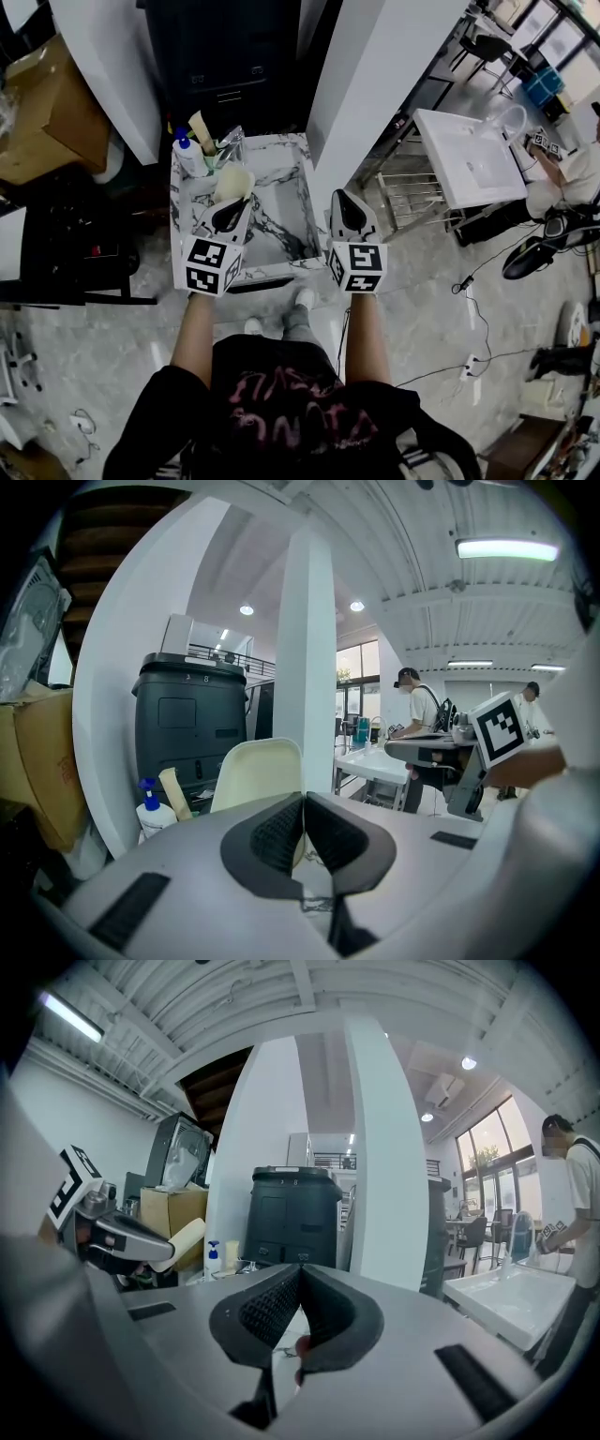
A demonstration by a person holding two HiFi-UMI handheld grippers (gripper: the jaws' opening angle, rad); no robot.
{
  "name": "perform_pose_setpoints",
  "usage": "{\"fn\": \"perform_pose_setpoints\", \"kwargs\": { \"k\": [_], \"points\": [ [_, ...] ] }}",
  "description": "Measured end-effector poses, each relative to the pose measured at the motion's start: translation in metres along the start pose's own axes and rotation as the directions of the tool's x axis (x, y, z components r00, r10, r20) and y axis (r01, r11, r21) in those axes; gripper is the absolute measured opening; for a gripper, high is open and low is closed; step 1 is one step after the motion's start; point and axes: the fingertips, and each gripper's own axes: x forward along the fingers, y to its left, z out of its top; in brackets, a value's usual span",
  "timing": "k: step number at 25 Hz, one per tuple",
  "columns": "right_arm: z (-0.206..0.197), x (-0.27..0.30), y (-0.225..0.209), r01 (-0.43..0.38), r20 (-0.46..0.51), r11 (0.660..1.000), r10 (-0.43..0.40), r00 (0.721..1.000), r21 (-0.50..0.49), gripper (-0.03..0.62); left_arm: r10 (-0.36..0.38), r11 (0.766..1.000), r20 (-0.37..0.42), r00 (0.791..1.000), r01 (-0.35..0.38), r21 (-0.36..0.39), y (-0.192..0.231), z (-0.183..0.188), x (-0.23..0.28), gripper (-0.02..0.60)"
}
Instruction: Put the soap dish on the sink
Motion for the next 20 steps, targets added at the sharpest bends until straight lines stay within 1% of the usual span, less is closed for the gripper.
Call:
{"fn": "perform_pose_setpoints", "kwargs": {
  "k": [10,14,20],
  "points": [
    [-0.01,0.065,-0.058,-0.057,-0.015,0.998,0.058,0.998,0.011,0.014,0.036,0.999,-0.05,0.998,-0.036,0.001,0.005,0.01,0.08,0.021],
    [-0.011,0.089,-0.08,-0.079,-0.014,0.997,0.079,0.997,0.011,0.014,0.06,0.998,-0.062,0.996,-0.06,-0.013,0.01,0.011,0.109,0.023],
    [-0.02,0.118,-0.102,-0.121,-0.026,0.993,0.121,0.992,0.013,0.014,0.09,0.996,-0.086,0.992,-0.092,-0.013,0.014,0.013,0.146,0.021]
  ]
}}
